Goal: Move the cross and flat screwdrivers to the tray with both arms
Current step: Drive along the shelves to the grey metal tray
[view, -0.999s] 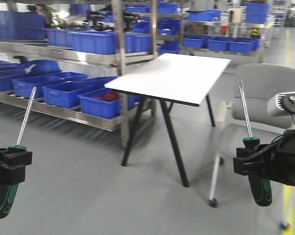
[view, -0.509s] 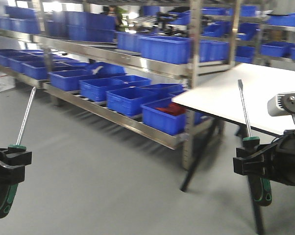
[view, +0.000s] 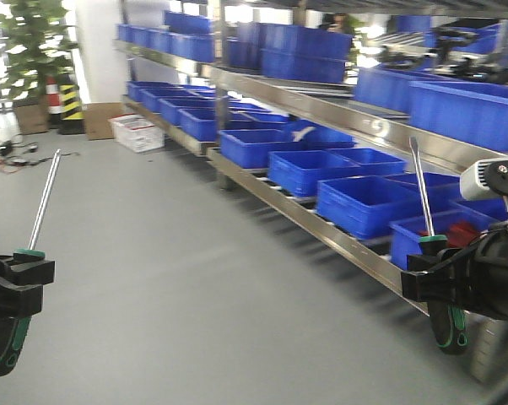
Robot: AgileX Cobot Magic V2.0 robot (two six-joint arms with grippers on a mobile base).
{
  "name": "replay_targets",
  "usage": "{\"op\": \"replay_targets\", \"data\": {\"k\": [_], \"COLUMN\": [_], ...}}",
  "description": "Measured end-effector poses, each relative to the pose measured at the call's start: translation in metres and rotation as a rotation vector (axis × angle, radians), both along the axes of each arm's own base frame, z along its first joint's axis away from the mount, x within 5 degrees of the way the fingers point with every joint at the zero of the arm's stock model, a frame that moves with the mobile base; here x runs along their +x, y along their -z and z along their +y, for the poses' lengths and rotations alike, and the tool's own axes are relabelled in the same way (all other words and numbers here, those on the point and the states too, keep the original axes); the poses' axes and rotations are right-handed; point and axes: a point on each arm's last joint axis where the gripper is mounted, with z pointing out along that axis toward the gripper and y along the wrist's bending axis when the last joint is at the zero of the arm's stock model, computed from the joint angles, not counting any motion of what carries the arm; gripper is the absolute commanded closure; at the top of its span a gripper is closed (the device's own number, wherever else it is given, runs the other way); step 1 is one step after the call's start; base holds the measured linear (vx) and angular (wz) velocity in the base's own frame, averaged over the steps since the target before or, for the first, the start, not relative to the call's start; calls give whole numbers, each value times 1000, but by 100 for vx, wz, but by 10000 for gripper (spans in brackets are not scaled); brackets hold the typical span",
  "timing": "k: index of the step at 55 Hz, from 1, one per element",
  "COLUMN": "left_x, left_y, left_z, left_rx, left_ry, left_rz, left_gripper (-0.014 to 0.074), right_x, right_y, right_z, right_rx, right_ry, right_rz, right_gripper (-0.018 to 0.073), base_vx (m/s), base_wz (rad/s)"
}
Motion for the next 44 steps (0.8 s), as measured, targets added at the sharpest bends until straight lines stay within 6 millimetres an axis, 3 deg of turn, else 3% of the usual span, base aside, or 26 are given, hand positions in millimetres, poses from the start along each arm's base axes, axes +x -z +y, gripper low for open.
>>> {"op": "replay_targets", "data": {"k": [44], "left_x": [0], "left_y": [0], "left_z": [0], "left_rx": [0], "left_ry": [0], "left_rz": [0], "left_gripper": [594], "right_x": [0], "right_y": [0], "right_z": [0], "right_rx": [1], "right_ry": [0], "right_rz": [0], "right_gripper": [567], "base_vx": [64], "base_wz": [44]}}
